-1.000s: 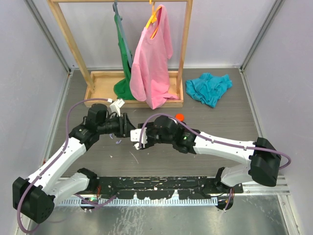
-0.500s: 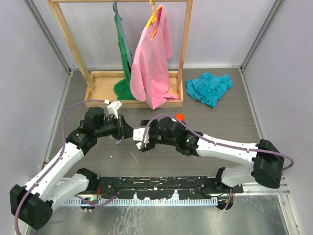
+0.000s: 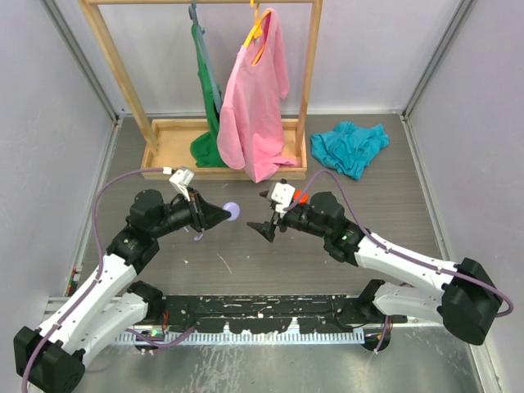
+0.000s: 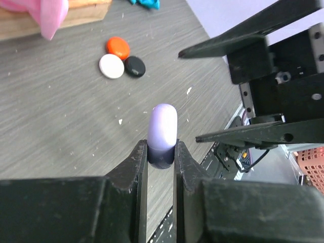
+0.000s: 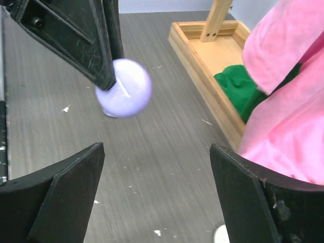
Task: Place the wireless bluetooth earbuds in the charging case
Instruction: Pick up the charging case at the center of the board.
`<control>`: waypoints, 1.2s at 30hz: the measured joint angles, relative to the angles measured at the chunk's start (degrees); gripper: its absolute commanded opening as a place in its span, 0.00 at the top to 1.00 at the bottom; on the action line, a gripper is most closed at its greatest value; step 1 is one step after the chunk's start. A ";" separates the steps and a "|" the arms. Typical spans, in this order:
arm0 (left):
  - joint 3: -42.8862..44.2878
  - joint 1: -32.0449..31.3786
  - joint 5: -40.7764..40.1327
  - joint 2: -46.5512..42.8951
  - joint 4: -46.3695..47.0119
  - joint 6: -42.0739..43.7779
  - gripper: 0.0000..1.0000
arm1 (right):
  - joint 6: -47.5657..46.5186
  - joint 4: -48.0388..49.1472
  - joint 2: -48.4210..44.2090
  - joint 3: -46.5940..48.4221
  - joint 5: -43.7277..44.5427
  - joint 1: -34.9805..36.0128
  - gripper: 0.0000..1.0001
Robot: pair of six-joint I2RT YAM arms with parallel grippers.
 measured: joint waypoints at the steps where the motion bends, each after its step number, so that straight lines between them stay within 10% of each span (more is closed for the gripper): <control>1: -0.55 0.00 0.04 -0.39 1.36 0.02 1.00 | 1.75 1.49 -0.31 -1.14 -0.85 -0.48 0.08; 20: -3.43 -6.34 2.99 -2.01 19.21 6.16 1.00 | 25.42 22.34 -0.55 -9.51 -8.81 -5.51 0.00; 36: -4.92 -10.86 3.04 -1.18 26.80 7.43 1.00 | 32.57 32.06 -0.57 -11.04 -19.15 -5.51 0.35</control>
